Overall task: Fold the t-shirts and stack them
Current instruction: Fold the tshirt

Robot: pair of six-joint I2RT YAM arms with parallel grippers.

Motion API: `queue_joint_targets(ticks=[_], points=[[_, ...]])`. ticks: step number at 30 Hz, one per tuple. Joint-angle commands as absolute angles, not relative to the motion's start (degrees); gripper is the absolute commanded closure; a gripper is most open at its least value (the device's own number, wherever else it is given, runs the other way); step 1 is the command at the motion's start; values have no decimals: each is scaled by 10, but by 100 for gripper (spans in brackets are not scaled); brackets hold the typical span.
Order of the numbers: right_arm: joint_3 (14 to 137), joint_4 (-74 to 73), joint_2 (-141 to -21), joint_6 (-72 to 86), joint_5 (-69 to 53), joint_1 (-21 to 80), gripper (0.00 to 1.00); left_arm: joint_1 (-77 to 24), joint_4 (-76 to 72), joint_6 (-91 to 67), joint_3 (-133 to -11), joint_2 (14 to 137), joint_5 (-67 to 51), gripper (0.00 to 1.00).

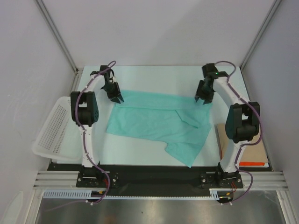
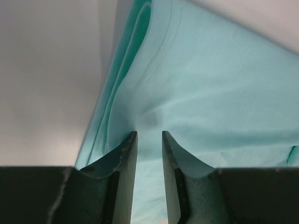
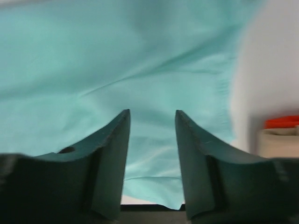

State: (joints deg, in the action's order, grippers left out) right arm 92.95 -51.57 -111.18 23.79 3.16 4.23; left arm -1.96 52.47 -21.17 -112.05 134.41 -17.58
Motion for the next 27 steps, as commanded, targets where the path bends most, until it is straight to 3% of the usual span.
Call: queue_joint_targets(ticks=[1,8,15,19,24,27], points=[[919,-517,-1058,216,21,158,54,-18,509,-222,-1067,1259,-174,68],[896,-491,-1106,206,47,269,54,-18,476,-238,-976,1195,-213,69],[891,-495,-1138,229,39,281,60,-18,467,-244,-961,1187,-224,71],[889,-507,-1145,219,92,284,58,-18,478,-242,-972,1199,-214,75],[872,-498,-1132,202,102,285,51,-15,483,-240,-991,1199,-184,73],[875,-503,-1136,204,109,286,50,-11,513,-234,-1036,1225,-151,62]])
